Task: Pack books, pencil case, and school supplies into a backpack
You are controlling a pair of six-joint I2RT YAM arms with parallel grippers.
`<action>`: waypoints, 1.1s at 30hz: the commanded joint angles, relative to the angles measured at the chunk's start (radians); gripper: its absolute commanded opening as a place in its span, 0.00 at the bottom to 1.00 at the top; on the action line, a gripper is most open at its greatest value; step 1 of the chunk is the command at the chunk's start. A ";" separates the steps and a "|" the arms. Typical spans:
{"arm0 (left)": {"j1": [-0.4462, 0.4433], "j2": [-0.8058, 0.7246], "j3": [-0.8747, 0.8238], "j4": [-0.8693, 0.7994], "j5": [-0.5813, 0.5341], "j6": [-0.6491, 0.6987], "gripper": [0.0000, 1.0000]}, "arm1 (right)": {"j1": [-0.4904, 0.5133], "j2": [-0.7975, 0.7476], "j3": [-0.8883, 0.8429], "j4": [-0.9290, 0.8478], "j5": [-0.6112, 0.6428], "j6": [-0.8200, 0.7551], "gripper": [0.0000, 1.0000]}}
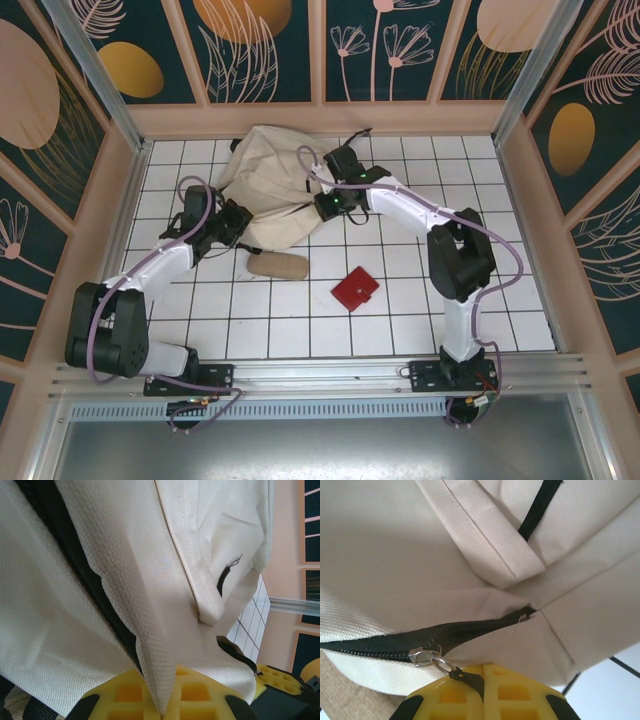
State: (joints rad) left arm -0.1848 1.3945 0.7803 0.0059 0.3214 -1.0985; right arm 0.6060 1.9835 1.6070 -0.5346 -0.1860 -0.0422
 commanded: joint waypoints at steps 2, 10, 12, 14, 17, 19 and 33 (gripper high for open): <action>0.108 -0.076 0.031 -0.163 -0.245 0.070 0.00 | -0.136 0.085 0.056 -0.086 0.206 0.031 0.00; 0.146 -0.061 0.081 -0.202 -0.223 0.124 0.00 | -0.149 0.085 0.046 -0.087 -0.032 -0.024 0.00; 0.153 -0.049 0.080 -0.197 -0.221 0.132 0.00 | -0.146 0.055 0.017 -0.080 -0.157 -0.054 0.00; 0.153 -0.033 0.086 -0.180 -0.178 0.153 0.00 | -0.133 0.014 -0.026 -0.054 -0.285 -0.084 0.00; 0.153 -0.019 0.088 -0.154 -0.084 0.153 0.21 | -0.094 -0.011 -0.055 -0.014 -0.415 -0.100 0.00; 0.151 -0.035 0.072 -0.142 -0.064 0.140 0.34 | -0.069 0.006 -0.042 0.011 -0.476 -0.084 0.00; 0.047 -0.103 -0.012 -0.091 0.043 0.023 0.72 | 0.084 0.171 0.129 0.006 -0.440 -0.042 0.00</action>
State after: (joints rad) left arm -0.0948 1.2808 0.7685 -0.1551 0.3183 -1.0298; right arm 0.6777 2.1441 1.6947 -0.5148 -0.6296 -0.0944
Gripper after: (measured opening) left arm 0.722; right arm 0.051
